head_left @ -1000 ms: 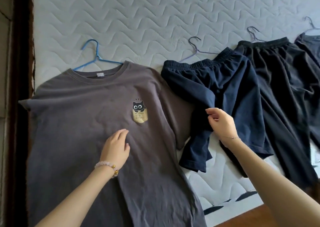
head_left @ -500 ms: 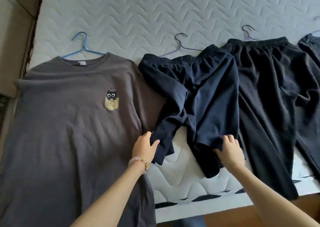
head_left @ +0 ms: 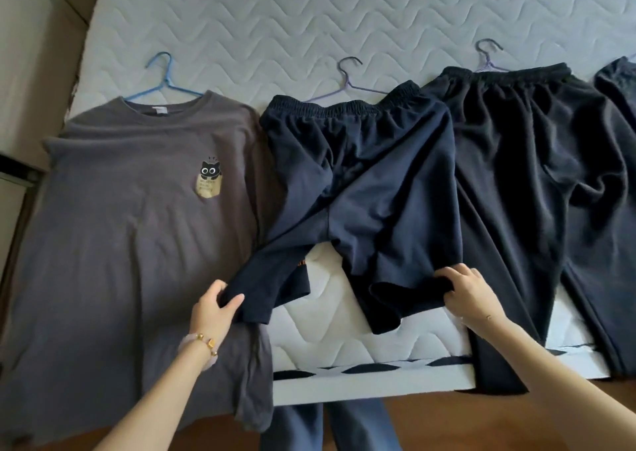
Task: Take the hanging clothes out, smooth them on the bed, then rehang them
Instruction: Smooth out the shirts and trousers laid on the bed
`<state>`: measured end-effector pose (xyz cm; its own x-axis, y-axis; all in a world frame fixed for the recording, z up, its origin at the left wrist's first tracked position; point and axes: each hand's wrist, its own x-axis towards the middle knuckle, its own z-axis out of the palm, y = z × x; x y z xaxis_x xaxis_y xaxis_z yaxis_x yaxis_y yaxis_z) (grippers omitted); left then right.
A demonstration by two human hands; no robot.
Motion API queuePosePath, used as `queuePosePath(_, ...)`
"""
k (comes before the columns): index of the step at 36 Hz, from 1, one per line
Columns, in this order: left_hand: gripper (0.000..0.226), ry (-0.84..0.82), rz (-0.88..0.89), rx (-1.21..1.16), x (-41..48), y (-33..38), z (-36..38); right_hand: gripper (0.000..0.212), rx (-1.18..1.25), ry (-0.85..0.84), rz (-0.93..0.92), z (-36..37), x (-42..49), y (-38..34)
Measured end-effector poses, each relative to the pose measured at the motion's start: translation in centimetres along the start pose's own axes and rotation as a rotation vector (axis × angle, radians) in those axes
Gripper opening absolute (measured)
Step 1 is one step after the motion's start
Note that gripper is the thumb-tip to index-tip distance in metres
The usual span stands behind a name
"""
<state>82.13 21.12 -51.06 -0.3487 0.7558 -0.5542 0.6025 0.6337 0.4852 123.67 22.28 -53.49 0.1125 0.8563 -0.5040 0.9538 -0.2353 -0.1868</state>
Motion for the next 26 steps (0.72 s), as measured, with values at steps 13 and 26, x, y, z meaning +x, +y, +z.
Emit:
queuePosePath(13, 0.02, 0.121, 0.829, 0.516, -7.0, 1.8, 5.3, 0.04, 1.282, -0.624, 0.196, 0.8, -4.0, -20.6)
queuePosePath(26, 0.039, -0.073, 0.387, 0.02, -2.2, 4.7, 4.6, 0.025, 1.323, -0.372, 0.366, 3.1, -3.3, -18.3)
